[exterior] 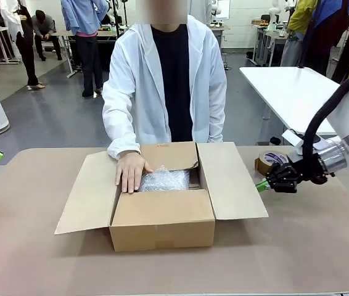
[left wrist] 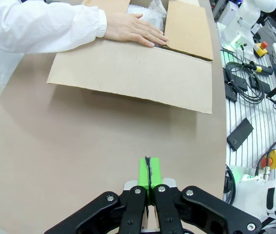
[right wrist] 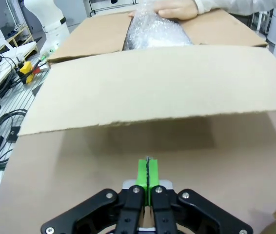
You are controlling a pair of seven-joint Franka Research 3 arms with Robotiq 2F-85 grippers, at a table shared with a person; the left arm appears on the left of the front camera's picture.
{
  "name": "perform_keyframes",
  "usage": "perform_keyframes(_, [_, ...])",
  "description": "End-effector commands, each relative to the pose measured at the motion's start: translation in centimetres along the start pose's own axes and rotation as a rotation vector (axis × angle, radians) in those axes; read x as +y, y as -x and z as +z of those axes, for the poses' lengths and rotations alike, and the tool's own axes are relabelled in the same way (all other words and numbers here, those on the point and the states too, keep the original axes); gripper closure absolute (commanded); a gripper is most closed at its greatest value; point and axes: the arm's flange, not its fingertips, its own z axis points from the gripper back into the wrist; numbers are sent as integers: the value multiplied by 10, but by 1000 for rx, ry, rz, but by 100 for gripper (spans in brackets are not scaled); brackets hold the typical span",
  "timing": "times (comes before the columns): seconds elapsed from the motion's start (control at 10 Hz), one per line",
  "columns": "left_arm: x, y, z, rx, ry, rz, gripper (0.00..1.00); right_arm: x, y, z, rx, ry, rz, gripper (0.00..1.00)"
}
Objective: Wrap the clocks to prevent damage.
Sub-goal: Push the right (or left) flap of the Package Box to close it.
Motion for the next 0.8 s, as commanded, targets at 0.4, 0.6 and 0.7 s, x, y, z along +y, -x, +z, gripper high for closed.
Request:
perform_keyframes(0.4, [-2,-1,2,-26,1,-16,100,-18,-14,-34,-338,-1,156,99])
perform_keyframes(0.6, [-2,-1,2,-26,1,-16,100,-13,-27,-38,-450,-8,223,99])
perform_keyframes(0.7, [-2,-1,2,-26,1,-16,100,-11,-33,-41,-504,-20,253,99])
